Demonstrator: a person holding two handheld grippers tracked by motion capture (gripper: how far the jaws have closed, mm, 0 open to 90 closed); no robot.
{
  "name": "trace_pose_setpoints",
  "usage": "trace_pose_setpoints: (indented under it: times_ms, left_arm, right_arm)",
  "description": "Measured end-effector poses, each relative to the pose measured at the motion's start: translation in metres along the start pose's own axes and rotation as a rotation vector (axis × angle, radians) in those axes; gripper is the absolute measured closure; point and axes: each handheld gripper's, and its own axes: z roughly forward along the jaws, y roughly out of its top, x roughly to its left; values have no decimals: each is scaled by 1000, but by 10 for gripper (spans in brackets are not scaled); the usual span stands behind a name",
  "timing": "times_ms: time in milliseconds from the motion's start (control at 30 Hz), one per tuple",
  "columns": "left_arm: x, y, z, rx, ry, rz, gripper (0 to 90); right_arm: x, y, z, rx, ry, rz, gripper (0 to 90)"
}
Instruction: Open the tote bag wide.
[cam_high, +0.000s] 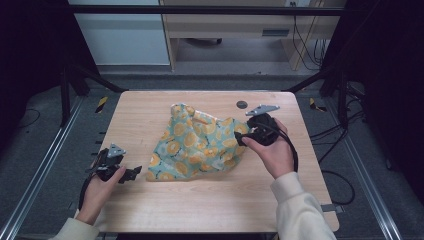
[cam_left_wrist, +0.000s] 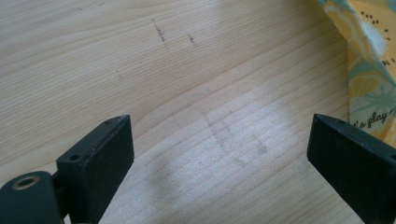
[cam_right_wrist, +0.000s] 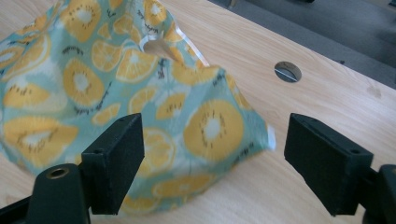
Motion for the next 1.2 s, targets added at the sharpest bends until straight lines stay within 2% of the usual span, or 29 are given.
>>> trace_pose_setpoints:
  times_ms: [67,100,133,200,400,500,600,633,667,800,833,900,933,967,1000,1100,1200]
  left_arm:
    - [0,0,0,0,0,1,70]
    - [0,0,0,-1,-3,0,70]
    - [0,0,0,-2,-3,1,70]
    - [0,0,0,-4,-5,2,70]
    - [-1,0,0,-11,-8,-2,71]
    - [-1,1,0,-11,-9,-1,71]
    - [-1,1,0,-11,-8,1,71]
    - [-1,1,0,-12,-8,3,71]
    - [-1,1,0,-12,-9,2,71]
    - [0,1,0,-12,-8,0,72]
    - [0,1,0,-13,-7,0,72]
    - [0,1,-1,-13,-6,0,72]
    - [0,1,-1,-13,-6,0,72]
    - [0,1,0,-16,-5,-3,72]
    - [0,1,0,-15,-5,-2,72]
    - [-1,1,0,-13,-5,-1,72]
    - [0,1,-1,-13,-4,0,73]
  right_arm:
    - [-1,15,15,35,3,-16,208]
    - [-1,15,15,35,3,-16,208]
    - [-4,23,27,50,10,-12,220]
    - [-5,25,32,57,17,-3,222]
    - [-11,36,63,110,43,49,231]
    - [-11,38,75,140,48,45,210]
    - [-11,38,80,156,50,52,214]
    - [-11,37,83,165,53,51,289]
    - [-11,37,83,165,53,51,289]
    - [-7,35,87,186,69,39,542]
    - [-7,35,87,186,69,39,542]
    - [-5,34,86,182,78,40,673]
    - [-4,33,84,184,90,44,775]
    - [-4,33,82,178,95,42,817]
    - [-4,33,82,178,95,42,817]
    - [-3,34,76,150,121,39,900]
    - [0,35,69,131,134,28,900]
